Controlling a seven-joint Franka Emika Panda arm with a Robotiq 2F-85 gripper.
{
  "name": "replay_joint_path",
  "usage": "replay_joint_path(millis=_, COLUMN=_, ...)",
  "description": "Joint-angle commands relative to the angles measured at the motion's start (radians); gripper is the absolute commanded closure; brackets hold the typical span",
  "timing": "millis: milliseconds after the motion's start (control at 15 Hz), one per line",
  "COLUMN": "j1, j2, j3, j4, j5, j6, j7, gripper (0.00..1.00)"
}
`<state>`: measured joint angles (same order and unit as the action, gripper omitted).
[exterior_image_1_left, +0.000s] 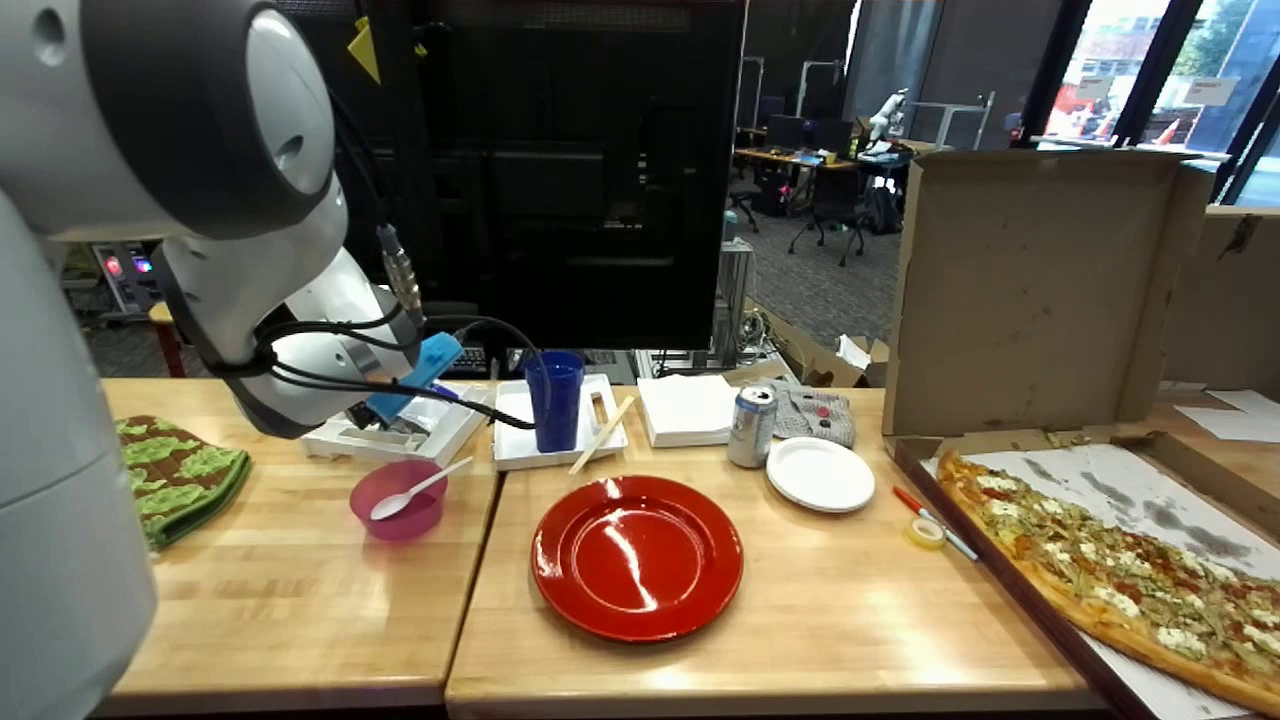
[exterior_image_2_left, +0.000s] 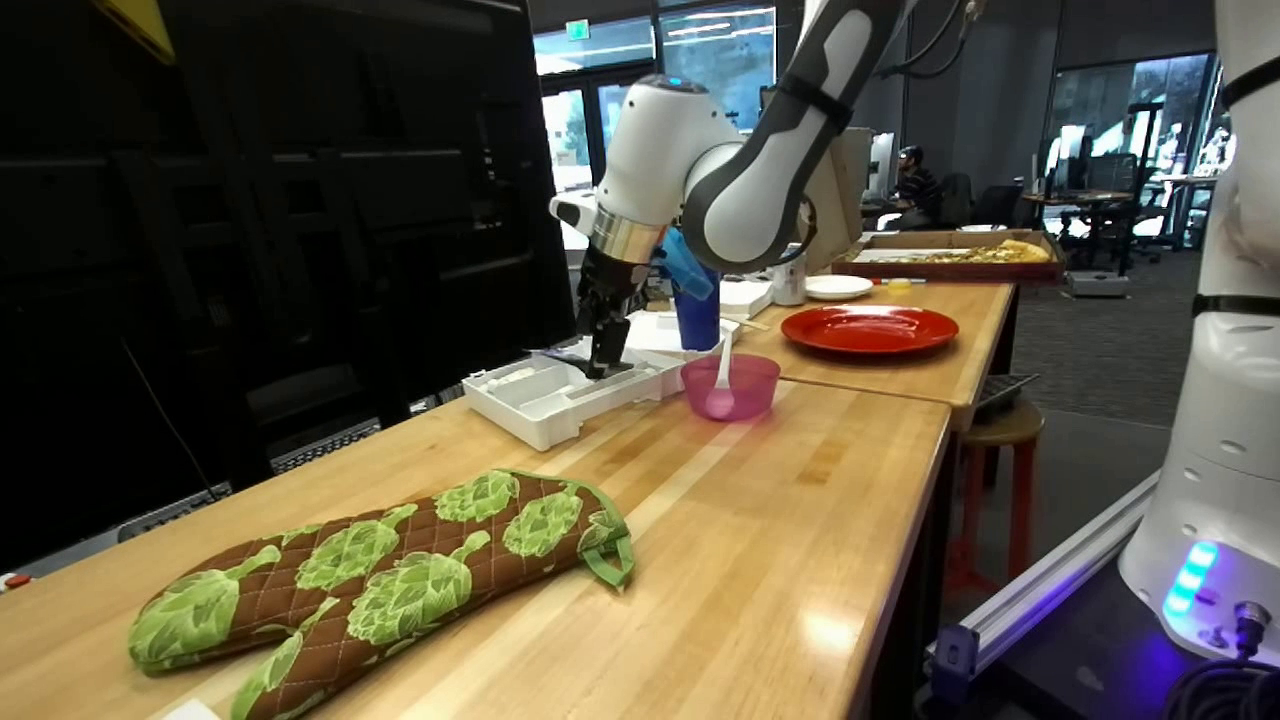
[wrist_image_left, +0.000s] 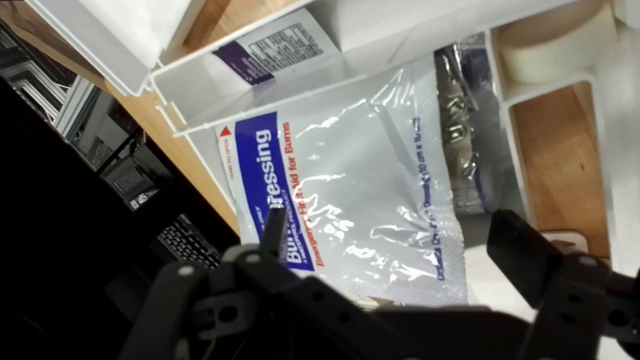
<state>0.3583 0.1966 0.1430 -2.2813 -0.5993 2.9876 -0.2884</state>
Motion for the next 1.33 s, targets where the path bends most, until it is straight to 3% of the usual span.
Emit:
replay_joint_path(millis=0, j1=0.028, j2=0.019, j3=-0.028, j4=0.021, j5=-0.054, j6=0.015, j7=0.055, gripper=0.01)
replay_joint_path(millis=200, j1=0.035, j2=0.018, j3=-0.034, j4=0.020, j5=-0.066, j6=0.020, j7=0.068, gripper=0.29)
replay_joint_path(millis=800, j1=0.038, j2=0.003, j3=-0.036, j4=0.008, j5=-0.062, j6=0.032, j7=0.058, gripper=0.97)
replay_joint_path(millis=1267, j1=0.043, j2=-0.017, j3=-0.045, j4=-0.010, j5=-0.075, j6=0.065, j7=0.065, gripper=1.00)
